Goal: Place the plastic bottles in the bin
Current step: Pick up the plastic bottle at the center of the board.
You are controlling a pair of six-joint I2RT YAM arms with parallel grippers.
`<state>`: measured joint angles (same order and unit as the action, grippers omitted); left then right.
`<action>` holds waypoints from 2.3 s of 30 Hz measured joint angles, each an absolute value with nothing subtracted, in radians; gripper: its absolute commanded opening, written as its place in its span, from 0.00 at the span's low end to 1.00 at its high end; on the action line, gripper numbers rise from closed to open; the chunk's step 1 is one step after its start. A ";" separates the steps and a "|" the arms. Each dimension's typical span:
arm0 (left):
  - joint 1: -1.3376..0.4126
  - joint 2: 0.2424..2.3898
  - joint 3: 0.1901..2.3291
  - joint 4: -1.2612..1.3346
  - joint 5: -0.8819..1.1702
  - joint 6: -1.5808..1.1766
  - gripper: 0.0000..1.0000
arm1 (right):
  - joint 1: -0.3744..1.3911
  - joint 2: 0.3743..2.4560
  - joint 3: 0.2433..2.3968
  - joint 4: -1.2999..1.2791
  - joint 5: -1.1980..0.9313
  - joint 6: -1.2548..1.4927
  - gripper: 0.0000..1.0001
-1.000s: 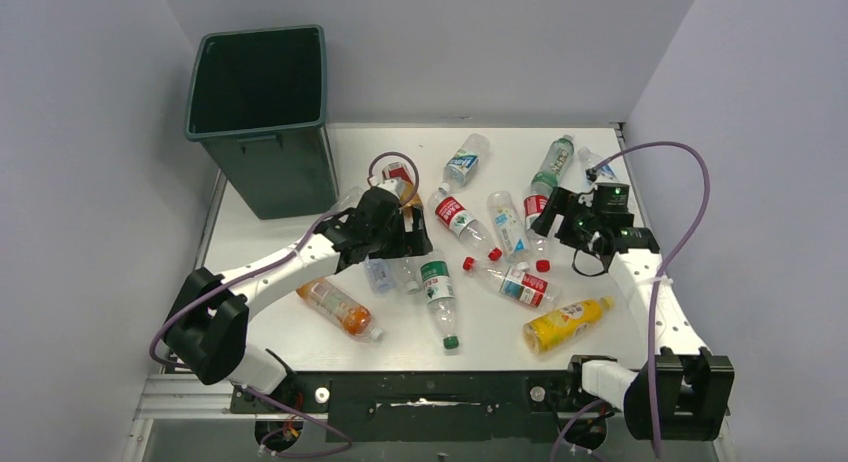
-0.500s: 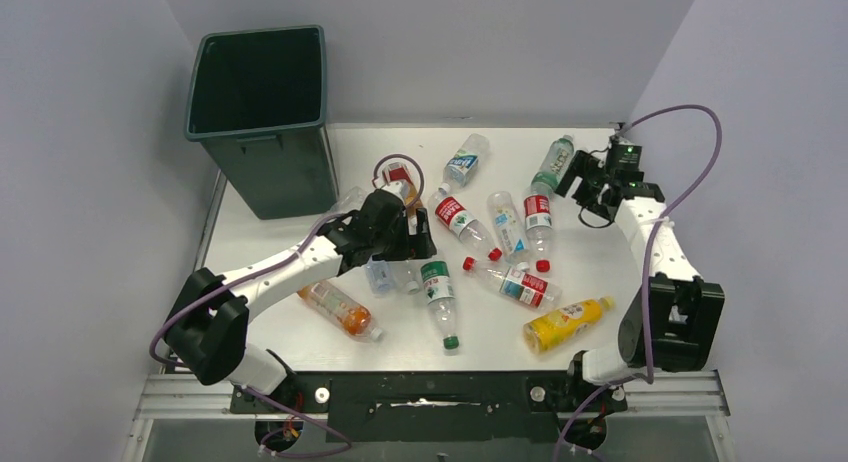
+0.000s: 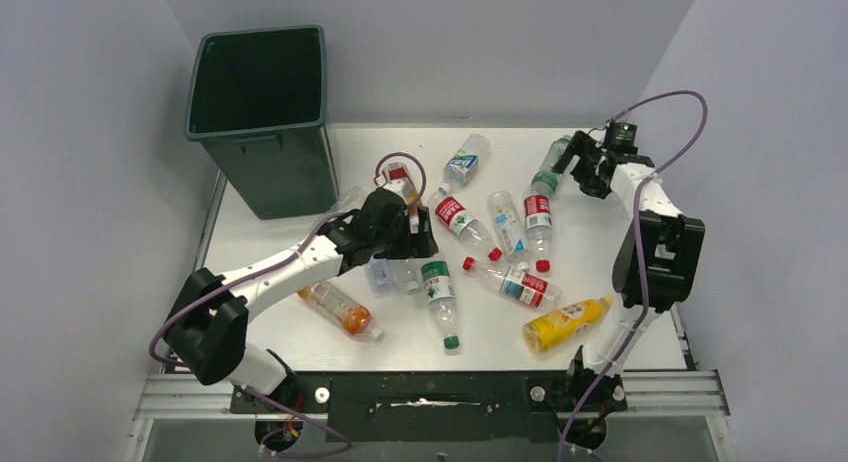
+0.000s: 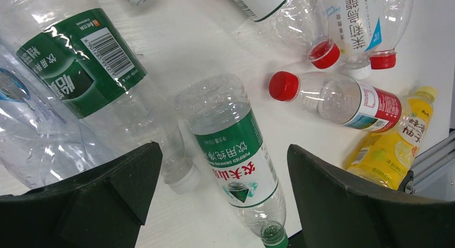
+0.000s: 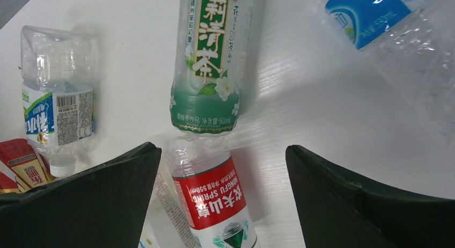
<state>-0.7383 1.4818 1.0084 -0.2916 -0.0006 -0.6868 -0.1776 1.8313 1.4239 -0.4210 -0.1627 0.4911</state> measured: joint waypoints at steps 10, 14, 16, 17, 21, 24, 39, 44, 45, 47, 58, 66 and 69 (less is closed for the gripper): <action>-0.717 1.425 0.939 -0.176 0.027 -0.701 0.88 | -0.147 1.990 1.521 -0.391 -0.195 0.526 0.91; -0.694 1.416 0.926 -0.143 0.054 -0.704 0.88 | -0.140 2.034 1.568 -0.375 -0.201 0.535 0.91; -0.692 1.416 0.926 -0.129 0.058 -0.704 0.88 | -0.135 2.061 1.599 -0.374 -0.203 0.537 0.91; -0.692 1.416 0.926 -0.126 0.058 -0.704 0.88 | -0.133 2.076 1.615 -0.375 -0.203 0.537 0.91; -0.693 1.416 0.926 -0.111 0.058 -0.704 0.88 | -0.127 2.126 1.660 -0.376 -0.201 0.537 0.91; -0.693 1.416 0.927 -0.109 0.057 -0.706 0.88 | -0.123 2.152 1.663 -0.382 -0.194 0.537 0.89; -0.690 1.436 0.974 -0.148 0.094 -0.702 0.89 | -0.104 2.200 1.686 -0.414 -0.190 0.520 0.47; -0.636 1.434 0.976 -0.154 0.157 -0.703 0.89 | -0.104 2.192 1.732 -0.456 -0.174 0.479 0.47; -0.619 1.431 0.976 -0.152 0.173 -0.703 0.89 | -0.104 2.181 1.734 -0.464 -0.171 0.471 0.47; -0.594 1.423 0.976 -0.149 0.198 -0.703 0.89 | -0.104 2.147 1.734 -0.485 -0.168 0.456 0.47; -0.582 1.384 0.985 -0.017 0.294 -0.731 0.89 | -0.062 1.676 1.585 -0.505 -0.264 0.404 0.47; -0.577 1.367 1.011 0.020 0.312 -0.768 0.90 | 0.115 1.451 1.338 -0.495 -0.382 0.376 0.48; -0.574 1.367 1.011 0.038 0.327 -0.783 0.90 | 0.208 1.411 1.271 -0.497 -0.403 0.377 0.48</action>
<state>-0.5739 1.3670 1.0115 0.0383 0.3267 -0.7830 0.2085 1.4105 1.2713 -0.4973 -0.4030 0.3771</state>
